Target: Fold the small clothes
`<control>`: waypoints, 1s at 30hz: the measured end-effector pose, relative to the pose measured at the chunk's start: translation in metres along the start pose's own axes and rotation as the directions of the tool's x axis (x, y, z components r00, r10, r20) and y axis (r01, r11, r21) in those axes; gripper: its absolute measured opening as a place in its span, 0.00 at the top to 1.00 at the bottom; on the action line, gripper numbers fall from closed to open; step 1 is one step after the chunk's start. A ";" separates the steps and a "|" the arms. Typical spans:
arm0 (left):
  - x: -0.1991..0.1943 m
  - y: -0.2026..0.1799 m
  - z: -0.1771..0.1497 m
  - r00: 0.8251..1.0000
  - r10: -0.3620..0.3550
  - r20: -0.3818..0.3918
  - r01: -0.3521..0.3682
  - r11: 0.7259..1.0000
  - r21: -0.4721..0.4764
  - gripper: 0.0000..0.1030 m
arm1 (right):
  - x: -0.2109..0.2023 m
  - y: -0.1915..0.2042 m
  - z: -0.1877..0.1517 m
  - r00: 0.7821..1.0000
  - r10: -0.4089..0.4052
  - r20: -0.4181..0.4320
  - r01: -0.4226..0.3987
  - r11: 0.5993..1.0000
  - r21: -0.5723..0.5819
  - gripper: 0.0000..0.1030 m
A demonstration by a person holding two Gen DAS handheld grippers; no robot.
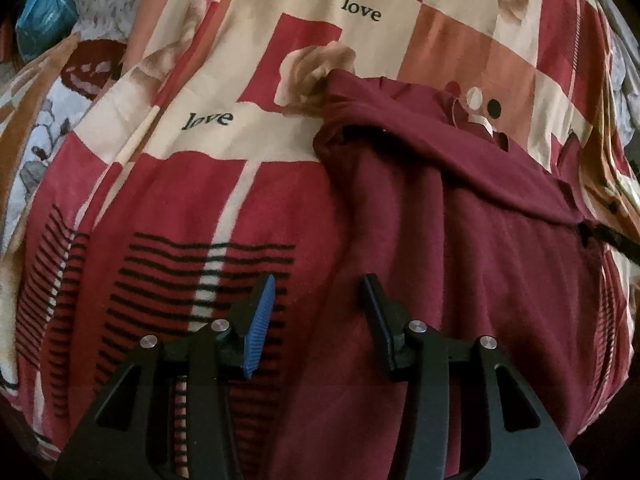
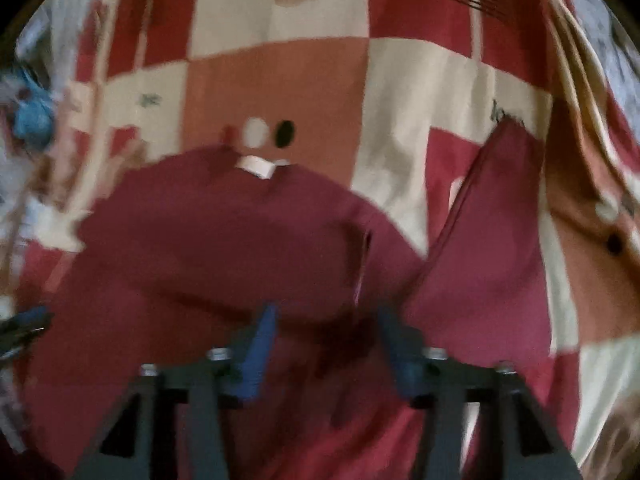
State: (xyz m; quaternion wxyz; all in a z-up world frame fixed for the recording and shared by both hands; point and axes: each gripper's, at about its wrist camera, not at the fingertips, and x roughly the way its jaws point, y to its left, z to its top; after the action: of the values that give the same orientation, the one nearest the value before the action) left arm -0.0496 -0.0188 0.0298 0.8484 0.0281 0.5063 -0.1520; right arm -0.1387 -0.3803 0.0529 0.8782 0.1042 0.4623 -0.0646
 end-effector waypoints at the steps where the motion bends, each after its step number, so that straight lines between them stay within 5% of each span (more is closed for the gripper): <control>1: -0.002 -0.002 -0.001 1.000 0.006 0.005 -0.006 1.000 0.008 0.57 | -0.006 0.001 -0.007 1.000 0.013 -0.004 -0.013 1.000 -0.004 0.46; 10: -0.028 -0.047 -0.012 0.998 0.003 0.063 -0.009 0.995 0.096 0.57 | 0.004 0.018 -0.062 0.989 0.112 -0.093 -0.109 0.993 0.041 0.48; 13: -0.030 -0.057 -0.015 0.998 0.015 0.060 -0.021 0.994 0.103 0.57 | 0.008 0.026 -0.061 0.998 0.057 -0.028 -0.057 0.998 0.000 0.73; 14: -0.031 -0.060 -0.017 0.998 0.014 0.057 -0.020 0.995 0.102 0.57 | 0.003 0.026 -0.059 0.998 0.064 -0.005 -0.064 0.998 -0.003 0.92; 20: -0.033 -0.084 -0.022 0.999 -0.004 0.047 -0.002 0.991 0.136 0.57 | -0.023 0.015 -0.054 0.999 0.002 0.047 0.000 1.000 -0.025 0.95; 30: -0.025 -0.133 -0.023 0.998 -0.060 0.010 0.057 0.979 0.195 0.57 | -0.013 -0.001 -0.067 0.999 -0.024 -0.024 0.024 1.000 0.002 0.95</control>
State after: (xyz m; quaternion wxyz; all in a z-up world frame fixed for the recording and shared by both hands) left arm -0.1183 -0.1352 0.0546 0.8406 0.0950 0.4831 -0.2260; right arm -0.1999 -0.3646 0.0260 0.8716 0.1001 0.4740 -0.0745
